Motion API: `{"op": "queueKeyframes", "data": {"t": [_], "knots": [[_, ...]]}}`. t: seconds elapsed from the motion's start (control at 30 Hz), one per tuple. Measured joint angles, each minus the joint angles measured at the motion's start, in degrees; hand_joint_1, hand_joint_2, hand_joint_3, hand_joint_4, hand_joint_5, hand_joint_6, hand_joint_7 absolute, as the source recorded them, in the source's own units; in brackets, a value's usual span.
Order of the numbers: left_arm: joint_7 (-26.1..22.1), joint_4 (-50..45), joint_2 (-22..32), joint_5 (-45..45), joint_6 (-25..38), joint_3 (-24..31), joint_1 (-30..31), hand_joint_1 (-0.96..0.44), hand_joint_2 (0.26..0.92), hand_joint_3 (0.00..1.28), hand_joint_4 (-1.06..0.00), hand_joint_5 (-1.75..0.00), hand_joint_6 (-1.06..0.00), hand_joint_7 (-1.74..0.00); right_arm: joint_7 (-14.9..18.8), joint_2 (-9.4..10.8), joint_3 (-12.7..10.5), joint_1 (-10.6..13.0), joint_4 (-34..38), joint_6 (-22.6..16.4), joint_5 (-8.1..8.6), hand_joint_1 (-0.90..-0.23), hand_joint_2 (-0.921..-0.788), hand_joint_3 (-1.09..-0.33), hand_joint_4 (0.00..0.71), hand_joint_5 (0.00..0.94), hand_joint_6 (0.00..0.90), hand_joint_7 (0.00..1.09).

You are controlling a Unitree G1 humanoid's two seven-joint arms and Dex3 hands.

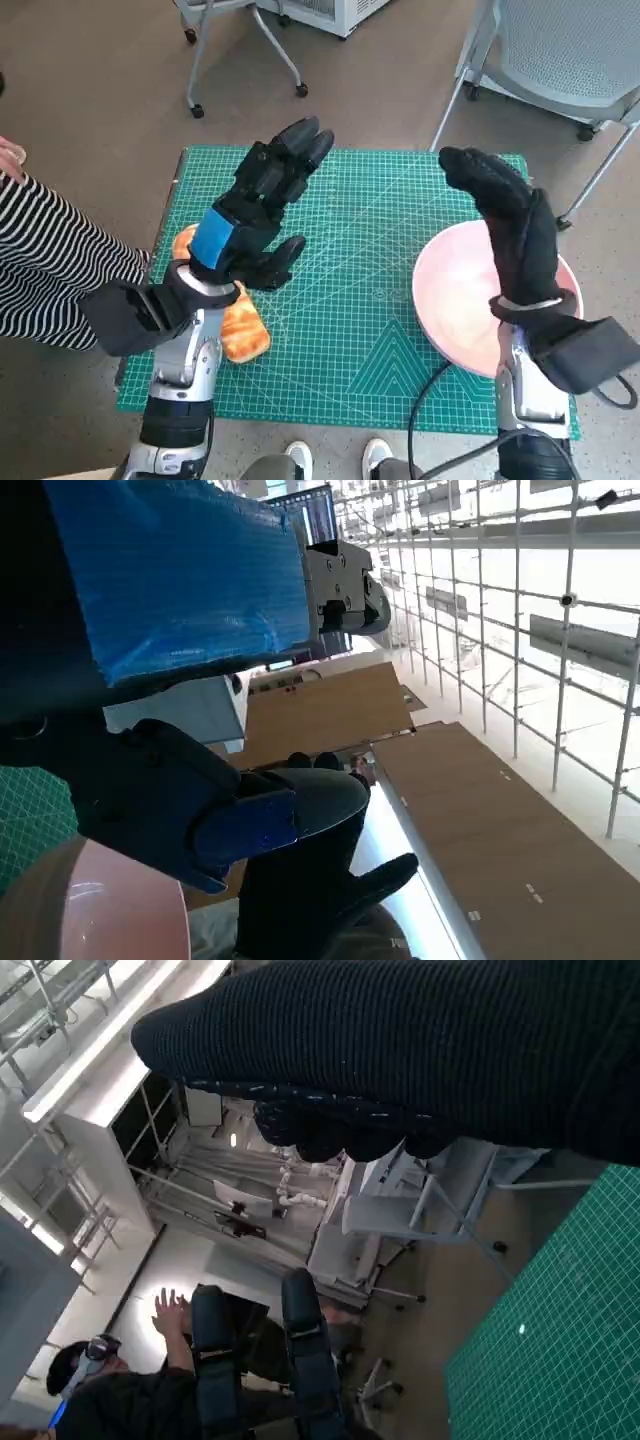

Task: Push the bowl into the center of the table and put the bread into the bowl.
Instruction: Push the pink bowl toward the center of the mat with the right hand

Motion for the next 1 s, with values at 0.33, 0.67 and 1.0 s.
{"op": "queueKeyframes", "data": {"t": [0.33, 0.67, 1.0], "knots": [[0.15, -0.02, 0.44, -0.01, -0.01, 0.51, 0.63, -0.47, 0.761, 0.67, 0.0, -0.25, 0.0, -0.46, -6.28, -6.42, -11.26, 2.84, 7.18, -9.85, -3.29, -0.668, -0.921, -0.825, 0.189, 0.001, 0.011, 0.61], [0.33, -0.07, 0.14, 0.11, -0.24, 0.32, 1.11, -0.46, 0.761, 0.67, 0.0, -0.25, 0.0, -0.46, -15.39, -11.11, -17.54, 4.01, 18.61, -15.94, -7.69, -0.645, -0.921, -0.825, 0.197, 0.004, 0.028, 0.57], [0.9, -0.82, 0.38, 0.25, -0.33, 0.7, 2.08, -0.46, 0.762, 0.68, 0.0, -0.24, 0.0, -0.43, -18.61, -17.99, -21.02, 3.35, 37.79, -21.55, -7.22, -0.599, -0.921, -0.858, 0.185, 0.0, 0.082, 0.47]]}}
